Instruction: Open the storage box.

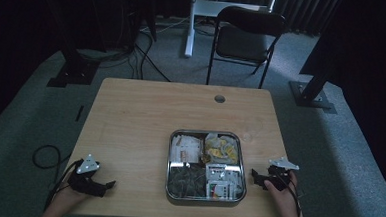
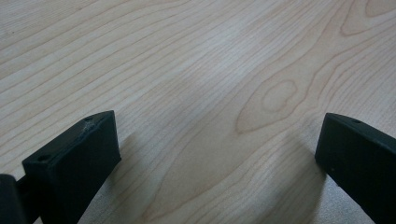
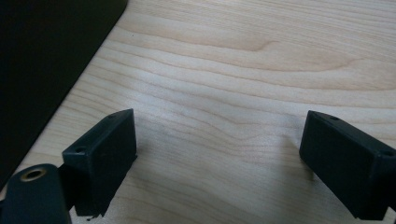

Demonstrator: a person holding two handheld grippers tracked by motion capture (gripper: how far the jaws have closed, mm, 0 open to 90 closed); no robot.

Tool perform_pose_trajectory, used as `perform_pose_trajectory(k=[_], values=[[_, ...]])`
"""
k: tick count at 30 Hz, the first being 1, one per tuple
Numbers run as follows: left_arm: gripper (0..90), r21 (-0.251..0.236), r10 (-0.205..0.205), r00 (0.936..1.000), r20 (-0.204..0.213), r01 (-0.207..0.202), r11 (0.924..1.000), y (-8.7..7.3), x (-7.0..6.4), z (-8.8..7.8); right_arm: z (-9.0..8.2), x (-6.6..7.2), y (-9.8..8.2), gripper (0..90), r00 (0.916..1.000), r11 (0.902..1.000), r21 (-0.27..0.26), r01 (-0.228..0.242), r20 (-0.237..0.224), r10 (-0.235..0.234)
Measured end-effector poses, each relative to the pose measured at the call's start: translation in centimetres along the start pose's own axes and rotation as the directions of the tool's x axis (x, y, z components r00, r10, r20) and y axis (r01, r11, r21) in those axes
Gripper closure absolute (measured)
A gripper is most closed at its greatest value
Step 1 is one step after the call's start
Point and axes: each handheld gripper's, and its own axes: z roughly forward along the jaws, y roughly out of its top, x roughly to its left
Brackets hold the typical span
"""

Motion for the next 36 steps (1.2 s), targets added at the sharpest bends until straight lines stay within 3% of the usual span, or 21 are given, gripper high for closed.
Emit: perform_pose_trajectory(k=[26, 36], values=[[1.2, 0.006, 0.000, 0.9999, -0.013, 0.000, 1.0000, 0.6, -0.1, 0.4, 0.1, 0.1, 0.1, 10.0, 1.0000, 1.0000, 0.002, -0.002, 0.002, 0.002], [1.2, 0.025, 0.013, 0.9987, 0.049, -0.014, 0.9996, 2.2, -1.2, 1.4, 0.1, 0.1, 0.1, 10.0, 1.0000, 1.0000, 0.002, -0.003, 0.001, 0.003]])
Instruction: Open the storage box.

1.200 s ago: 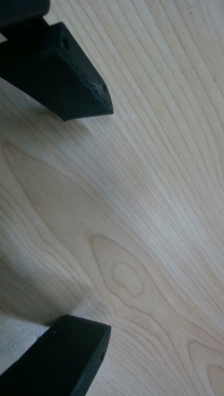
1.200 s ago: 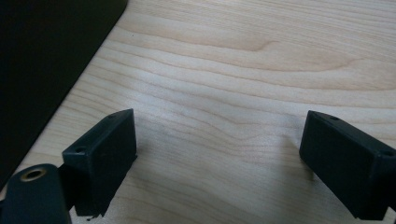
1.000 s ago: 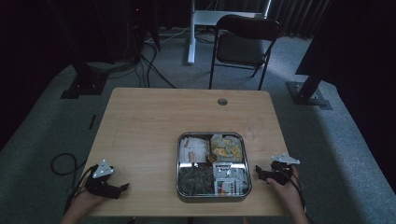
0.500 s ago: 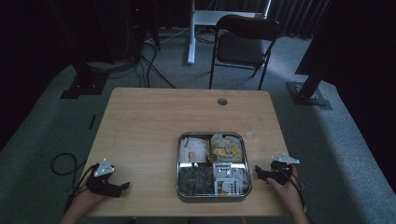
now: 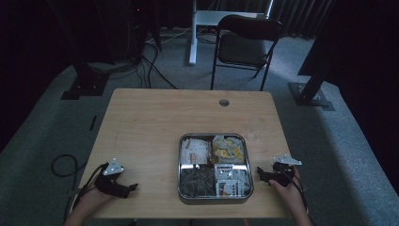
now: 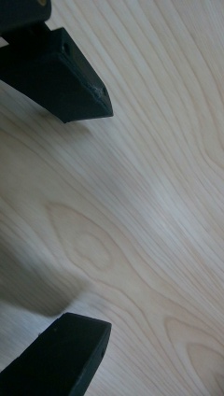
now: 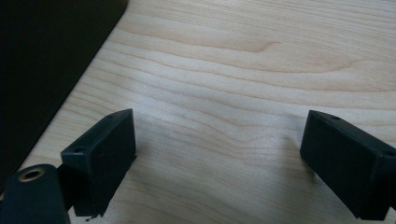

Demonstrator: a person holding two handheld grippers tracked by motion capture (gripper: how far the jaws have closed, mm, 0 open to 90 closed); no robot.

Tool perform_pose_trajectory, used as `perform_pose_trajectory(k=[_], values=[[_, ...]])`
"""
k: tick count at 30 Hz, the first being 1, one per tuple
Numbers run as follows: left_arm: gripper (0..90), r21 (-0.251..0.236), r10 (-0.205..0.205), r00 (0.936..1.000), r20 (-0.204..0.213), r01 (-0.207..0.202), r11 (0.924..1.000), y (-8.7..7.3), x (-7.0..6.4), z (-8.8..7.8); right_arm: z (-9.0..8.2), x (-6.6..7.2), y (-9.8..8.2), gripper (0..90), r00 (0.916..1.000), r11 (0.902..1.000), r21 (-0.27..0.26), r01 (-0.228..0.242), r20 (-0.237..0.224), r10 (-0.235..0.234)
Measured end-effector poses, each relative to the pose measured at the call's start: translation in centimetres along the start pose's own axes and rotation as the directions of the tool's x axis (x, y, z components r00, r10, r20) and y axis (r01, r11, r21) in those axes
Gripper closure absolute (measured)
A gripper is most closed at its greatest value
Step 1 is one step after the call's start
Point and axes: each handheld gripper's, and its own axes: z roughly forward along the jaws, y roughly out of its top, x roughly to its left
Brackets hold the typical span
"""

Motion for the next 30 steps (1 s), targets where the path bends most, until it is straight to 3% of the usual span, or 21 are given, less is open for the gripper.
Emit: perform_pose_trajectory(k=[8, 22, 30], values=[[1.2, -0.017, 0.030, 0.9978, 0.059, -0.029, 0.9994, 1.7, -1.0, 0.3, 0.0, 0.0, 0.0, 10.0, 1.0000, 1.0000, 0.000, 0.000, 0.000, 0.000], [1.2, -0.066, 0.098, 0.9900, 0.101, -0.092, 0.9936, 4.7, -2.7, 0.7, 0.0, 0.0, 0.0, 10.0, 1.0000, 1.0000, 0.000, 0.000, 0.000, 0.000], [1.2, -0.111, 0.158, 0.9765, 0.146, -0.143, 0.9836, 7.3, -4.4, 1.2, 0.0, 0.0, 0.0, 10.0, 1.0000, 1.0000, 0.000, 0.000, 0.000, 0.000]])
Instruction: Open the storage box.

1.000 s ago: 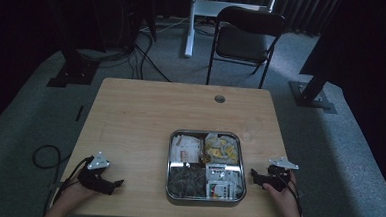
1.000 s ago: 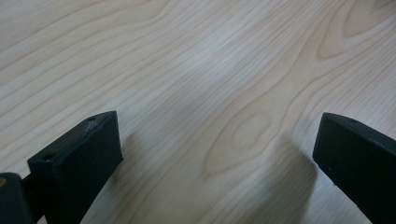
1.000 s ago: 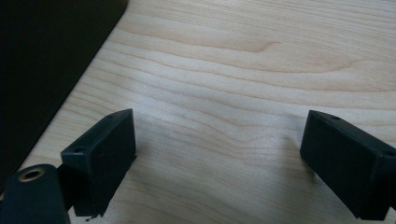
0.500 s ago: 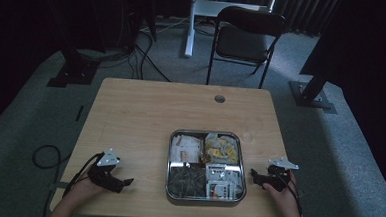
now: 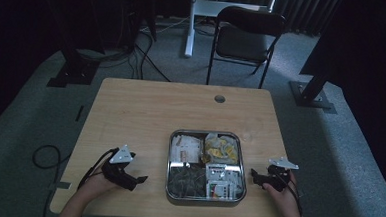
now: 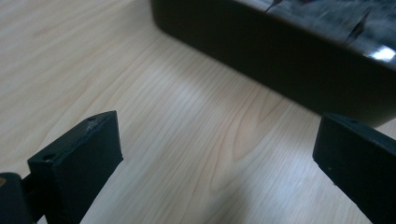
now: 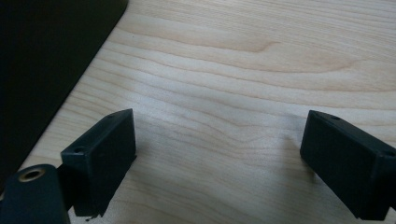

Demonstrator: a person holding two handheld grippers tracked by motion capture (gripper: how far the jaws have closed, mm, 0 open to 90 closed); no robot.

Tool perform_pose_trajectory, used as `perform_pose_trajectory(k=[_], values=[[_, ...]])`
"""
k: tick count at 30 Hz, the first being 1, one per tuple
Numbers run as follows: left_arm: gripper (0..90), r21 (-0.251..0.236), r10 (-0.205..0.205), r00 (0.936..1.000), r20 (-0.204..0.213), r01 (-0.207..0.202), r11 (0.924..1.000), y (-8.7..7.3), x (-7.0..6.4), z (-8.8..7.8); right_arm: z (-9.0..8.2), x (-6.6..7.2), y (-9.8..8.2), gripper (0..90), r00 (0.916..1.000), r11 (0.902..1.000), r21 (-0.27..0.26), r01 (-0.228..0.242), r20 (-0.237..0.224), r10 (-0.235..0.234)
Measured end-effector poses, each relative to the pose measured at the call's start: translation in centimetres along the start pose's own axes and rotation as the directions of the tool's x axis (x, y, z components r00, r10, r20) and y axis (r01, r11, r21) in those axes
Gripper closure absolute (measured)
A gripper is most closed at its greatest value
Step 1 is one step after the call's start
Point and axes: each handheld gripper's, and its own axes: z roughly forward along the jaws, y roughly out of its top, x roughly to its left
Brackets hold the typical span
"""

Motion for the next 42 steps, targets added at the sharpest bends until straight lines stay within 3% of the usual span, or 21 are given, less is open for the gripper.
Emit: perform_pose_trajectory(k=[10, 22, 31, 42], values=[[1.2, -0.028, 0.075, 0.9959, 0.050, -0.074, 0.9969, 3.3, -1.5, 1.2, 0.0, 0.0, 0.0, 10.0, 1.0000, 1.0000, 0.000, 0.000, 0.000, 0.000], [1.2, -0.065, 0.112, 0.9890, 0.097, -0.106, 0.9922, 5.8, -2.6, 2.7, 0.0, 0.0, 0.0, 10.0, 1.0000, 1.0000, 0.000, 0.000, 0.000, 0.000], [1.3, -0.095, 0.143, 0.9793, 0.143, -0.130, 0.9870, 8.2, -3.6, 4.3, 0.0, 0.0, 0.0, 10.0, 1.0000, 1.0000, 0.000, 0.000, 0.000, 0.000], [1.2, -0.094, 0.177, 0.9680, 0.178, -0.162, 0.9823, 10.5, -4.9, 6.3, 0.0, 0.0, 0.0, 10.0, 1.0000, 1.0000, 0.000, 0.000, 0.000, 0.000]])
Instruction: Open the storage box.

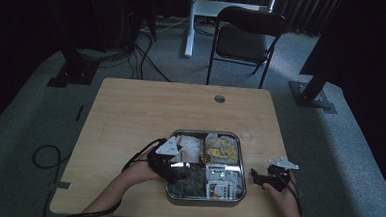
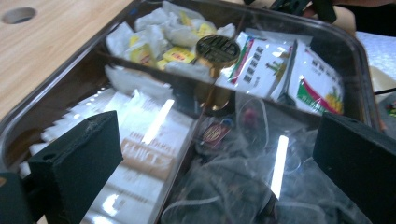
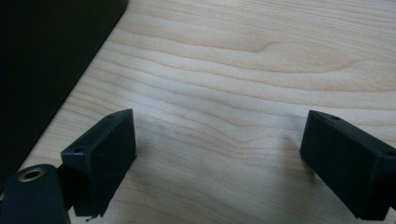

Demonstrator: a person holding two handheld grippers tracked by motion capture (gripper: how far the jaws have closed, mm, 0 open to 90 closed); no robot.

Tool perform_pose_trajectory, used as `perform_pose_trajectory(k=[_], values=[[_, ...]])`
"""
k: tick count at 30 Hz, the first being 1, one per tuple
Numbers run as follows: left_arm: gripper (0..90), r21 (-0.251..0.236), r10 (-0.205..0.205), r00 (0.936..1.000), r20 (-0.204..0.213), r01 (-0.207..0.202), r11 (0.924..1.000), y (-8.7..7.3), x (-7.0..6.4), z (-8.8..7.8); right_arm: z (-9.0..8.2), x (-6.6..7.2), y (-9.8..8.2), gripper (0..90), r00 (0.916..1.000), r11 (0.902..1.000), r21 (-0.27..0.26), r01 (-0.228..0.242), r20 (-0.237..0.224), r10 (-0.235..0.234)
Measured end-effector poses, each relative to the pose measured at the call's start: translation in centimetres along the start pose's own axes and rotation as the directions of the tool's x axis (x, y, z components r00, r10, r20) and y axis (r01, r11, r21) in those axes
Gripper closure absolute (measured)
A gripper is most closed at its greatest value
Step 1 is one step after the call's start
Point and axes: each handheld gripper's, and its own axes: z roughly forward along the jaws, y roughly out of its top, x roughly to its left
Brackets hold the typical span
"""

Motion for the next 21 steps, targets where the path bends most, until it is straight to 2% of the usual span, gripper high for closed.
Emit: perform_pose_trajectory(k=[7, 12, 16, 21], values=[[1.3, 0.007, 0.009, 0.9997, 0.021, -0.009, 0.9999, 1.3, -0.1, 1.5, 0.0, 0.0, 0.0, 10.0, 1.0000, 1.0000, 0.001, 0.000, -0.001, 0.000], [1.3, -0.010, 0.005, 0.9993, 0.037, -0.005, 0.9999, 2.3, -0.1, 2.5, 0.0, 0.0, 0.0, 10.0, 1.0000, 1.0000, 0.000, 0.002, -0.001, -0.002], [1.4, 0.003, 0.026, 0.9989, 0.039, -0.026, 0.9997, 3.0, -0.2, 3.4, 0.0, 0.0, 0.0, 10.0, 1.0000, 1.0000, 0.000, 0.002, -0.001, -0.002], [2.9, 0.003, 0.026, 0.9990, 0.036, -0.027, 0.9996, 3.7, -0.1, 4.1, 0.0, 0.0, 0.0, 10.0, 1.0000, 1.0000, 0.000, 0.000, -0.001, 0.000]])
